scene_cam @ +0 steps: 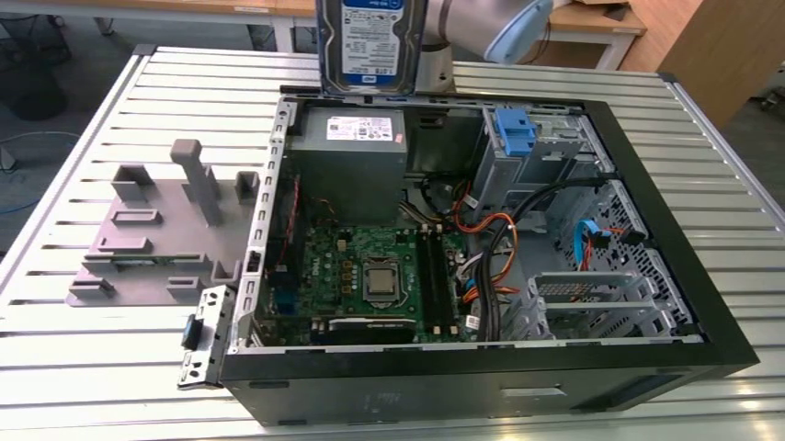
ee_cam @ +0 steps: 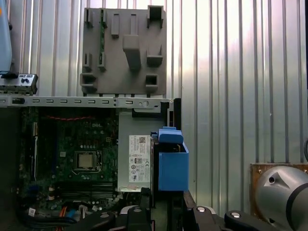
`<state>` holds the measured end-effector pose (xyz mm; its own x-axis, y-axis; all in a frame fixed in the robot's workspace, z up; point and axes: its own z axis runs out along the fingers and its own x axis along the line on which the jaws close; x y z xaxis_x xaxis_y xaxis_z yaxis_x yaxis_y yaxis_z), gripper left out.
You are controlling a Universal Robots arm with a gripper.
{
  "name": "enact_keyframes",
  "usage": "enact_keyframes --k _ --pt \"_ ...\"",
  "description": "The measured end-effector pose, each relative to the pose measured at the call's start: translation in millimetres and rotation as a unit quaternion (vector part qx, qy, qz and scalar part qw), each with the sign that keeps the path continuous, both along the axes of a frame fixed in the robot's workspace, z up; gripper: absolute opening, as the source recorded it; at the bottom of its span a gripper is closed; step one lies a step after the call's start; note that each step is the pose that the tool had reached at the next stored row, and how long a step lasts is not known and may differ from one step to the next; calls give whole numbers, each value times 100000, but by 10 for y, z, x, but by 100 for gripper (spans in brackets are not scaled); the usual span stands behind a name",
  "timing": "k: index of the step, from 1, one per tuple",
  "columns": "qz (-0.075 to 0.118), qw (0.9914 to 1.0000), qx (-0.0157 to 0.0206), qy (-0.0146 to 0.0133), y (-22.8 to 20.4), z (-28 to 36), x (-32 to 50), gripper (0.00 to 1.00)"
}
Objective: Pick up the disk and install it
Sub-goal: 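Pick up the disk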
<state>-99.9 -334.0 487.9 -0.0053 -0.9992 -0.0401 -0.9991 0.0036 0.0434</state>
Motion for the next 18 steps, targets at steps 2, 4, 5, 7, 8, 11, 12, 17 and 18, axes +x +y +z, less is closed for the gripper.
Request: enact_keyframes --k 2,4,5,7,8,11,12,17,18 --pt "3 100000 2 5 0 -1 55 35" --pt "4 100000 3 1 0 -3 111 35" --pt "0 100000 0 2 0 -3 140 35" --pt "4 100000 4 1 0 -5 204 35" --pt "-3 100000 3 1 0 -7 278 35" --pt "-2 100000 3 1 0 -10 386 35" --pt "0 100000 3 0 0 -10 421 35" --pt "7 100000 -3 3 0 -13 556 35" --pt "5 100000 3 -1 -1 -13 574 35"
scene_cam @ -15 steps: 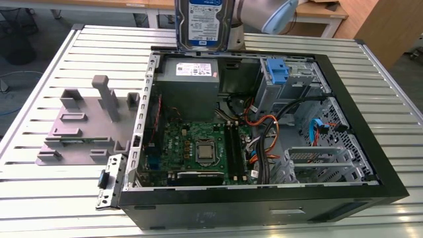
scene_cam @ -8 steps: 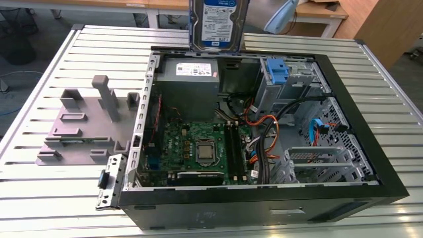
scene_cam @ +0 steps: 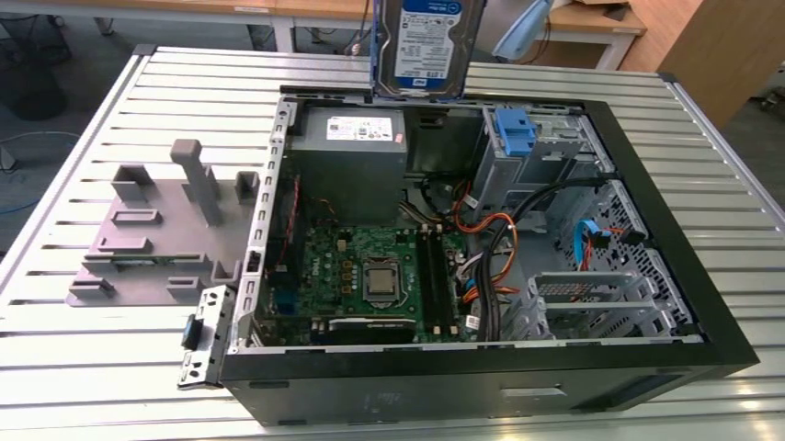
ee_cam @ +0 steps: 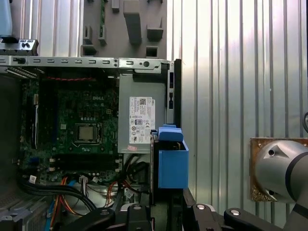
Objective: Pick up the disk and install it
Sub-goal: 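Pick up the disk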
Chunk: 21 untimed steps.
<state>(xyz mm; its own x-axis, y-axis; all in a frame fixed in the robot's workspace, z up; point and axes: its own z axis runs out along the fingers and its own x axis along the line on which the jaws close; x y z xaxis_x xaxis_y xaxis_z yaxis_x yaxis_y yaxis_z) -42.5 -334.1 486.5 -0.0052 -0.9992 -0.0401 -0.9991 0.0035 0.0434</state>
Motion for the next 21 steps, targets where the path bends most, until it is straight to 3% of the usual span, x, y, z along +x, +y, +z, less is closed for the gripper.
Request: enact_keyframes --k 9,21 --pt "-2 100000 -3 5 -14 0 2 35" --pt "-5 100000 0 -1 -105 -2 1 35"
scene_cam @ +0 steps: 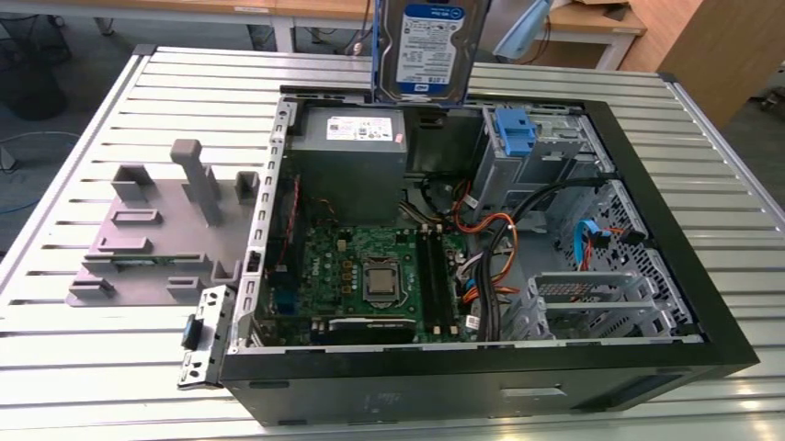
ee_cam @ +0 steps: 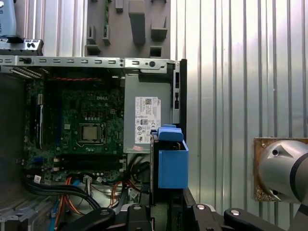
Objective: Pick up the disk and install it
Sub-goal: 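Pick up the disk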
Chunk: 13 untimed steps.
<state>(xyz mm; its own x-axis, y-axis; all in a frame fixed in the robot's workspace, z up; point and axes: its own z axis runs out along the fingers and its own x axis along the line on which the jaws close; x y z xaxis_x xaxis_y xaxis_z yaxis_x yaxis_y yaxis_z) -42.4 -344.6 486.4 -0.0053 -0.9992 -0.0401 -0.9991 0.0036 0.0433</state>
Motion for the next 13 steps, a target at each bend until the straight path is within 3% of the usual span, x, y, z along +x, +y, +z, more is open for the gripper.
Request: enact_keyframes --k 13 --pt "2 100000 -5 1 -120 -1 0 35"
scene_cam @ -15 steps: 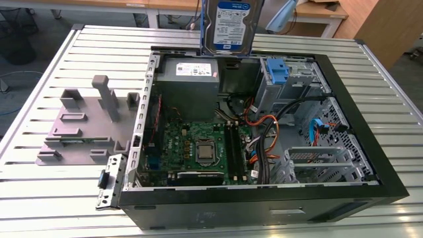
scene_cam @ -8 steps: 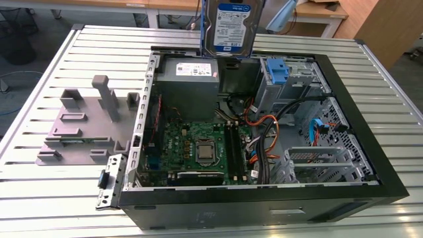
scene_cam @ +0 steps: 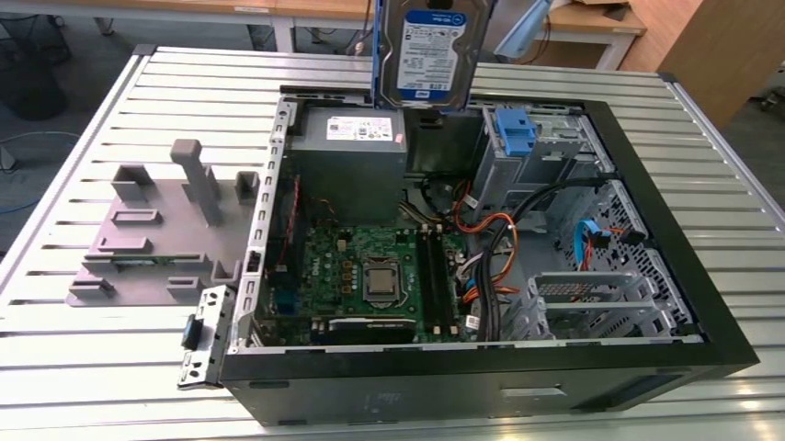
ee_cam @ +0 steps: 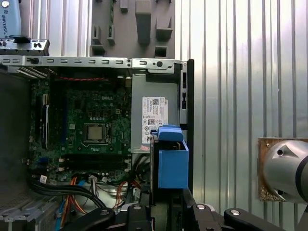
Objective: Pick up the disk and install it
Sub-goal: 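Pick up the disk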
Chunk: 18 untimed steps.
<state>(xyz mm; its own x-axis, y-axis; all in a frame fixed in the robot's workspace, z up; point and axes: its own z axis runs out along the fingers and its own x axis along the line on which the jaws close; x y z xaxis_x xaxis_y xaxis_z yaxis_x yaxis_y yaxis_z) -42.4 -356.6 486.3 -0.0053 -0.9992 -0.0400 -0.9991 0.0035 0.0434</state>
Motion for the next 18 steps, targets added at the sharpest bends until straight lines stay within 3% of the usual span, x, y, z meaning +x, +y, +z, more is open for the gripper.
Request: enact_keyframes --k 6,8,18 --pt "-1 100000 -6 2 -55 0 0 35" --pt "1 100000 -10 2 -95 0 0 35" --pt "2 100000 -6 2 -209 -2 0 35"
